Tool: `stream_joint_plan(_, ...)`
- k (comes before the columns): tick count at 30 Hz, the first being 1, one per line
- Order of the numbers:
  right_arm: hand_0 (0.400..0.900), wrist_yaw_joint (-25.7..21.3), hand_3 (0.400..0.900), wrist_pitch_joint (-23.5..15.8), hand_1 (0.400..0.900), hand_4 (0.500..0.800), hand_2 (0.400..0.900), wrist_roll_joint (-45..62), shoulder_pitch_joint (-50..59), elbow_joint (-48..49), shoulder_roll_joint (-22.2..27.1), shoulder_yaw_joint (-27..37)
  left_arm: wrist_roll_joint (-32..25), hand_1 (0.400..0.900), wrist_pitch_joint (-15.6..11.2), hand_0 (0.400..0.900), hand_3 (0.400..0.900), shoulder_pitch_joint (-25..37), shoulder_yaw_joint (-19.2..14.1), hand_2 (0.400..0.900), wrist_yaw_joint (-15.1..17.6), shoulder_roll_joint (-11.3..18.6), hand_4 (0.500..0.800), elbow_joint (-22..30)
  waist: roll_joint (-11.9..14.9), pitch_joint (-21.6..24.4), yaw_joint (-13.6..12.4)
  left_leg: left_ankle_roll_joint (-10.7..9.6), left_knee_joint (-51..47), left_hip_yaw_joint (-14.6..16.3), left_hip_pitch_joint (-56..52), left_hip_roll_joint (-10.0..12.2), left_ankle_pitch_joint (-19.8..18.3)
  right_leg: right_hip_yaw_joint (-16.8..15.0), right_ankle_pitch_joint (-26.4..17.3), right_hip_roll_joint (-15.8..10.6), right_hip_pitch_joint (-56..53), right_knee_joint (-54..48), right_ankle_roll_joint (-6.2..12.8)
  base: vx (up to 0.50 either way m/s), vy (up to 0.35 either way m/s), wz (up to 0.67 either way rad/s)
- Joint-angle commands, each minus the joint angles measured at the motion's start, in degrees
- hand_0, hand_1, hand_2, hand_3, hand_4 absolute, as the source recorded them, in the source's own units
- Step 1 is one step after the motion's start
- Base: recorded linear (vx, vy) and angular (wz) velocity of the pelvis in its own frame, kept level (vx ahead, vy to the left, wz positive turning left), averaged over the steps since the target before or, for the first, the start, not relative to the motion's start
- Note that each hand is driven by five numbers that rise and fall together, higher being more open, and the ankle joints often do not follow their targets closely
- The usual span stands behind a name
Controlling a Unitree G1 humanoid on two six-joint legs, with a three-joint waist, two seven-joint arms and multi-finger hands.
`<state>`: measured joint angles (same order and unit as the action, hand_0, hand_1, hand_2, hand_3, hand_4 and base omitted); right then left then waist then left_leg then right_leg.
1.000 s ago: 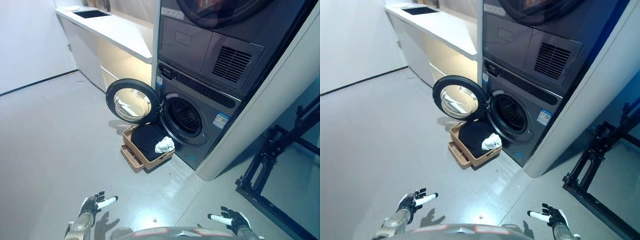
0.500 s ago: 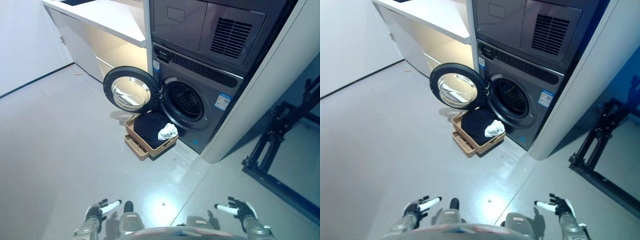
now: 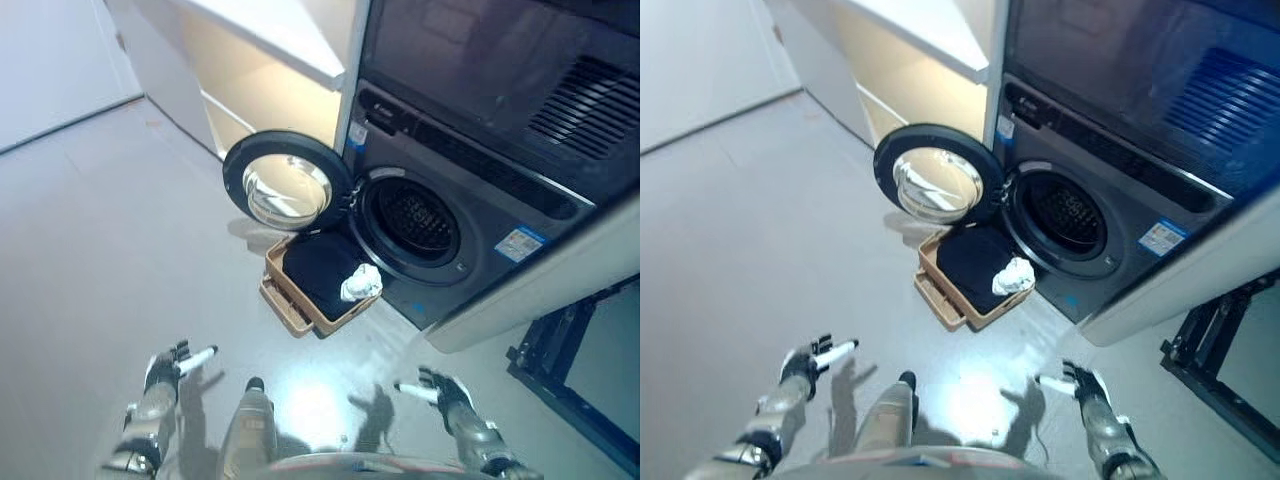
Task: Put the clothes in the basket into the washing machine.
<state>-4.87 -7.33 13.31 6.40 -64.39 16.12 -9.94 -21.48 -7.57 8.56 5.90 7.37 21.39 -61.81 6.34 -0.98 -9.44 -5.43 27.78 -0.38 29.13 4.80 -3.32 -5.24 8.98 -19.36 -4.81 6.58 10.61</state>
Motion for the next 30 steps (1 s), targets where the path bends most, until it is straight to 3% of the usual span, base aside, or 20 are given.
stream_joint_plan(1,0.9,-1.96,0.9,-2.54,0.9,0.8,0.9,1.0,0.02,5.84,5.4,-0.33,0.17,0.9,-3.62,0.9,0.9,-0.85,0.46,0.9,1.82,3.08,0.8,4.48,-0.58,2.07,-0.49,0.44,-6.84,-3.39,8.67,-1.54,10.74,2.78,-16.89,-2.02,-8.29,1.88,2.14,0.2,0.2,0.04)
stream_joint_plan(4,0.9,-2.32,0.9,-2.76,0.9,0.8,0.9,1.05,1.03,6.46,5.36,-0.72,0.4,0.9,-3.72,0.9,0.9,-0.61,0.95,0.9,1.86,2.89,0.8,5.04,-0.34,1.61,-0.52,2.29,-7.12,-3.38,7.75,-3.73,8.43,2.02,-23.99,-3.01,-5.86,3.88,1.57,0.21,0.211,0.08)
stream_joint_plan(6,0.9,-2.18,0.9,-2.85,0.9,0.8,0.9,1.11,1.02,6.46,5.36,-0.88,0.38,0.9,-3.59,0.9,0.9,-0.96,0.8,0.9,1.76,2.74,0.8,5.0,-1.11,1.31,-0.59,4.11,-8.49,-2.83,4.56,-4.46,6.86,2.96,-27.64,-3.25,-2.95,10.01,0.03,0.24,0.307,-0.12)
stream_joint_plan(8,0.9,-1.82,0.9,-2.87,0.9,0.8,0.9,1.01,0.59,6.71,5.19,-1.15,0.61,0.9,-3.37,0.9,0.9,-1.48,0.43,0.9,1.24,2.67,0.8,5.27,-2.36,0.17,0.23,5.94,-11.13,-2.71,-0.8,-5.52,5.34,3.23,-26.89,-1.57,0.39,17.67,-1.66,0.23,0.357,-0.12)
stream_joint_plan(11,0.9,-1.21,0.9,-2.92,0.9,0.8,0.9,0.75,-0.82,6.02,5.07,-0.7,1.01,0.9,-3.32,0.9,0.9,-1.96,-0.11,0.9,0.58,2.42,0.8,4.55,-3.52,-1.61,2.65,7.01,-14.22,-2.34,-8.86,-6.74,3.48,4.66,-23.92,-0.58,6.82,19.37,-2.94,0.27,0.217,0.17)
stream_joint_plan(12,0.9,-1.07,0.9,-2.88,0.9,0.8,0.9,0.58,-1.27,5.43,5.2,-0.3,0.94,0.9,-3.32,0.9,0.9,-1.92,-0.29,0.9,0.5,2.32,0.8,4.07,-4.0,-2.15,3.5,6.99,-15.04,-2.71,-11.23,-7.1,2.95,5.37,-21.2,-0.22,8.98,17.88,-3.28,0.34,0.074,0.38)
stream_joint_plan(14,0.9,-0.96,0.9,-2.74,0.9,0.8,0.9,0.25,-1.74,4.72,5.33,0.07,1.03,0.9,-3.25,0.9,0.9,-1.8,-0.37,0.9,0.39,2.25,0.8,3.33,-4.29,-2.84,4.49,7.0,-15.37,-3.66,-13.15,-7.62,2.62,6.04,-20.27,-0.27,9.83,16.45,-3.34,0.28,0.0,0.43)
stream_joint_plan(15,0.9,-0.83,0.9,-2.49,0.9,0.8,0.9,-0.09,-2.55,2.97,5.6,1.05,1.14,0.9,-3.33,0.9,0.9,-1.13,-0.4,0.9,0.32,2.11,0.8,2.1,-4.46,-4.05,6.76,6.64,-16.73,-5.08,-17.16,-8.61,1.27,5.62,-17.82,0.95,13.39,10.13,-2.72,0.33,-0.048,0.61)
stream_joint_plan(19,0.9,-0.64,0.9,-2.24,0.9,0.8,0.9,-0.52,-4.3,2.07,6.19,3.02,2.24,0.9,-3.15,0.9,0.9,-0.54,-0.87,0.9,-0.17,2.2,0.8,0.92,-2.79,-5.84,10.05,5.86,-17.06,-7.72,-23.35,-10.34,-1.5,2.78,-21.11,1.76,15.72,-0.31,0.34,0.37,-0.116,0.76)
stream_joint_plan(21,0.9,-0.33,0.9,-2.2,0.9,0.8,0.9,-0.77,-4.9,1.38,6.14,3.77,2.8,0.9,-3.0,0.9,0.9,-0.88,-1.33,0.9,-0.41,1.95,0.8,0.43,-1.94,-6.21,10.61,5.51,-16.58,-8.58,-25.6,-10.61,-3.21,3.68,-22.85,1.62,15.7,-2.55,1.41,0.29,-0.126,0.45)
stream_joint_plan(23,0.9,0.11,0.9,-2.03,0.9,0.8,0.9,-1.25,-5.44,1.92,5.86,3.9,3.15,0.9,-2.75,0.9,0.9,-1.86,-2.11,0.9,-0.62,1.72,0.8,0.7,-1.14,-6.25,10.66,5.18,-16.23,-9.21,-27.65,-10.38,-4.94,5.29,-23.73,1.55,15.66,-3.38,1.85,0.27,-0.142,0.34)
stream_joint_plan(27,0.9,0.85,0.9,-2.05,0.9,0.8,0.9,-1.63,-6.34,3.65,5.43,3.23,3.21,0.9,-2.57,0.9,0.9,-3.44,-2.9,0.9,-0.69,1.3,0.8,1.8,-0.42,-5.91,11.1,4.32,-15.12,-11.3,-30.48,-9.19,-7.92,1.48,-22.56,3.55,15.72,-2.81,1.64,0.26,-0.188,0.39)
stream_joint_plan(30,0.9,0.61,0.9,-2.11,0.9,0.8,0.9,-2.22,-5.73,2.25,5.47,2.73,3.32,0.9,-2.51,0.9,0.9,-3.82,-2.69,0.9,-0.68,0.51,0.8,0.91,-0.81,-5.31,11.06,2.87,-14.42,-13.11,-31.34,-6.52,-8.84,2.08,-19.24,5.52,15.49,-2.15,0.72,0.2,-0.234,0.42)
